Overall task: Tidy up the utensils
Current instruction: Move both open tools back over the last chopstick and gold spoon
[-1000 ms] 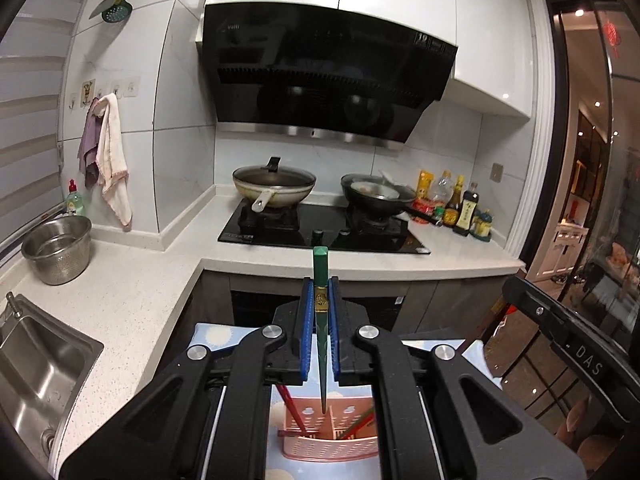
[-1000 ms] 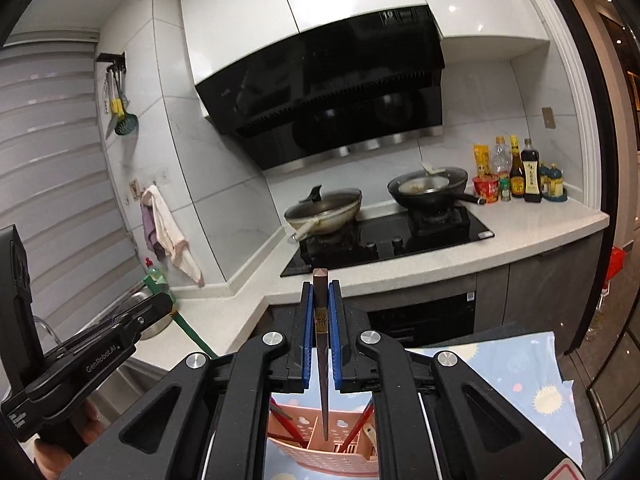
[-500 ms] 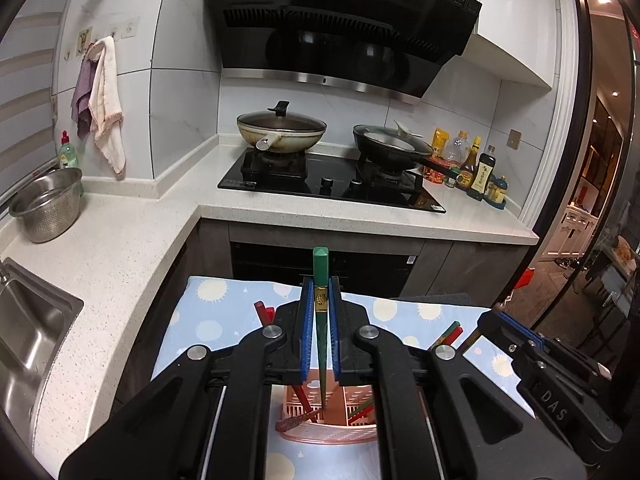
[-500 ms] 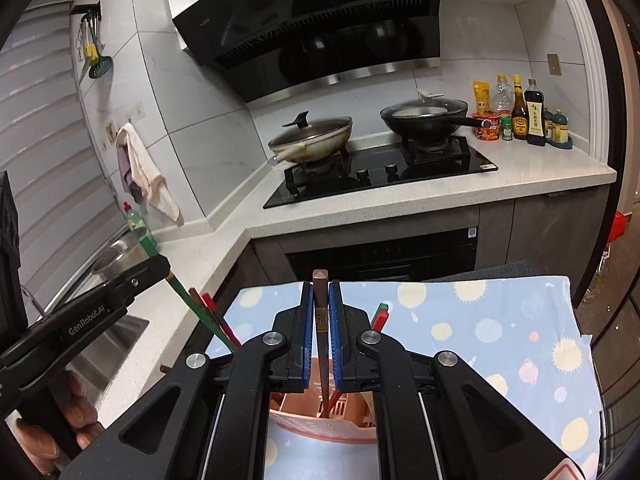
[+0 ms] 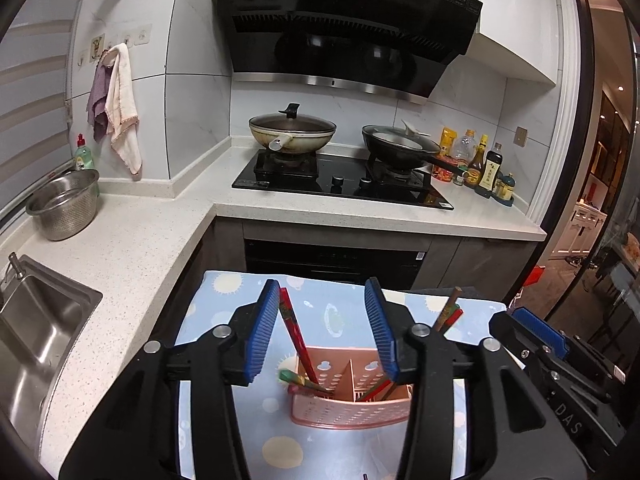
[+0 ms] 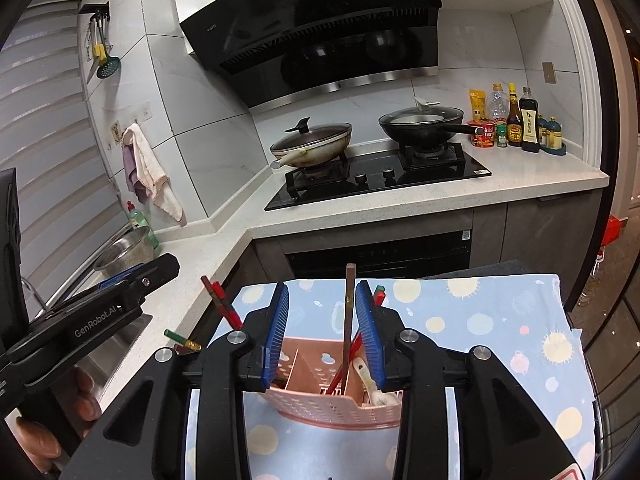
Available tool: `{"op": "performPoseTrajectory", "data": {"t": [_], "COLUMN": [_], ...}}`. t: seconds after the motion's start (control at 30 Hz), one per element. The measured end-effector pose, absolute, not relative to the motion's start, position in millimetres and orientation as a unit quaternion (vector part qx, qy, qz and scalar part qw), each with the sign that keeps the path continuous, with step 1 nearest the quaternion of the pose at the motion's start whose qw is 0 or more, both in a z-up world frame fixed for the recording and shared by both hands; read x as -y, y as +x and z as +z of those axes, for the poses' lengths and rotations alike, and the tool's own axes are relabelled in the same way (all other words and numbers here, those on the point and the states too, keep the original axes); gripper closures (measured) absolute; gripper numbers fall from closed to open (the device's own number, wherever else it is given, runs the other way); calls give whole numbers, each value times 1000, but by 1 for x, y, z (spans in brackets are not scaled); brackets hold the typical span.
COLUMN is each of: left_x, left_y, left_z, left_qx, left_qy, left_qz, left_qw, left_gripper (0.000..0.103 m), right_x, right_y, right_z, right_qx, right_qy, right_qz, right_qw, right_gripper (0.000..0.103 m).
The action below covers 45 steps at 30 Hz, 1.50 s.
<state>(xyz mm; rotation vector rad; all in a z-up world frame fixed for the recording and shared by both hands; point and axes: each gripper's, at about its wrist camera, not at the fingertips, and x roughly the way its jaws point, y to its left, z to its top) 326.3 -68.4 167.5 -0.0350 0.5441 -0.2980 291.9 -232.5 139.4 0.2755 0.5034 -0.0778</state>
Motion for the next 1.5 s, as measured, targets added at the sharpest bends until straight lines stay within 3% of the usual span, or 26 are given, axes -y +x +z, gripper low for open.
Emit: {"op": "performPoseTrajectory", "data": {"t": [0.57,1.5], "left_x": [57,11], "left_y": [257,126], "left_z": [150,-11], "left_qx": [-277,-419], "left_qy": [-3,-5], "left_qz": [-146,-122], "left_qw": [950,900], "left_gripper": [50,50], "right_x": [208,153], "right_y": [209,67], "right_z": [122,-40], "right_qx": [-267,-437], "right_qy": [132,101], "right_qz": [-33,-18], "right_qw": [954,893], "right_gripper": [68,68]}}
